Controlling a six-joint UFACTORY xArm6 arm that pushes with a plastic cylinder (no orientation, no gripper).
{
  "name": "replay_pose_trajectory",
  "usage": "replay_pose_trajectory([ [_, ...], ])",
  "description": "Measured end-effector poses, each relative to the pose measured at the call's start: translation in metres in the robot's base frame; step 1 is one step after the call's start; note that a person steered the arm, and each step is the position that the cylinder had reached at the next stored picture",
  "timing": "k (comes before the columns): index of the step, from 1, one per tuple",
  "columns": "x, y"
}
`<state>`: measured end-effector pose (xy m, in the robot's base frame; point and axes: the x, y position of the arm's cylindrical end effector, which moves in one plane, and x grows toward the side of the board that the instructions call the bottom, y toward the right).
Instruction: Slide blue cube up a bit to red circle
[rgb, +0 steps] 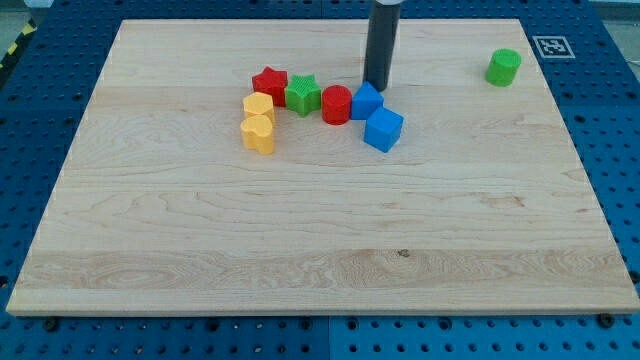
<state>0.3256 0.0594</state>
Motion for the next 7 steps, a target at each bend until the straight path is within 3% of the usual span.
replay_pose_trajectory([
  [1, -0.003, 0.007],
  [2, 0.007, 0.062],
  [4, 0.07, 0.149],
  [6, 0.137, 0.11],
  [7, 0.145, 0.076],
])
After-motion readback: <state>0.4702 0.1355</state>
